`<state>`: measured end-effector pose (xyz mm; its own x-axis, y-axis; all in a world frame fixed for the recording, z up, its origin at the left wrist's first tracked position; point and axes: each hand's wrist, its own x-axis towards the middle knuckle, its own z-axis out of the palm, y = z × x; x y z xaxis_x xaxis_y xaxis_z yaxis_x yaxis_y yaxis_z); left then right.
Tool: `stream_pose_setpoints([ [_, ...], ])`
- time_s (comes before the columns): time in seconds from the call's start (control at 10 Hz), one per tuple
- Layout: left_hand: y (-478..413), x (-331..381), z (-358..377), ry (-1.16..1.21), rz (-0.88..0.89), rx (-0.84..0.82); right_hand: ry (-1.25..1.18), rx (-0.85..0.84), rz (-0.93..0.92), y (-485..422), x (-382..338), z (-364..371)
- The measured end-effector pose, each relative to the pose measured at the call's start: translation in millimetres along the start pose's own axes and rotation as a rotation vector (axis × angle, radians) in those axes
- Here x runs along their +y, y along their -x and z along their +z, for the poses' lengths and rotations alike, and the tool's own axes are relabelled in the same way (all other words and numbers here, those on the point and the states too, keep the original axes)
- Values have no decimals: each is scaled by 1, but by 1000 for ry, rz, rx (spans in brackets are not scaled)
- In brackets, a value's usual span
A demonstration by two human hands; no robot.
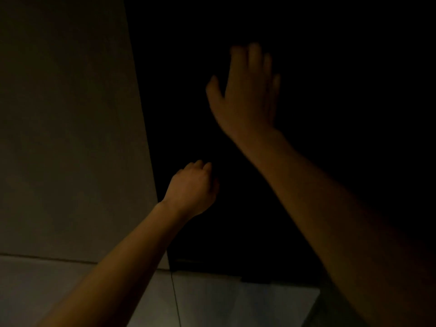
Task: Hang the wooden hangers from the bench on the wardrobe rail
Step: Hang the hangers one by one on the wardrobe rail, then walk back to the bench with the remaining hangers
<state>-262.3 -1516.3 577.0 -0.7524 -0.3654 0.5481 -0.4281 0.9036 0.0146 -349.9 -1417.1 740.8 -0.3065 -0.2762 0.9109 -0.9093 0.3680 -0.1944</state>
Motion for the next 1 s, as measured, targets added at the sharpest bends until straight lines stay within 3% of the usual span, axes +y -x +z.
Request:
stream_pose_setpoints([
  [0.3,129,14,67,28,-61,-158,46,-628,276,309,77,26],
  [0.6,268,8,138,102,-208,-541,238,-1008,460,486,124,-39],
  [0.9,452,-57,154,51,-269,-992,529,-1251,876,616,96,-147],
  [1.0,506,-86,146,5,-238,-1137,584,-1114,1130,635,94,-187],
])
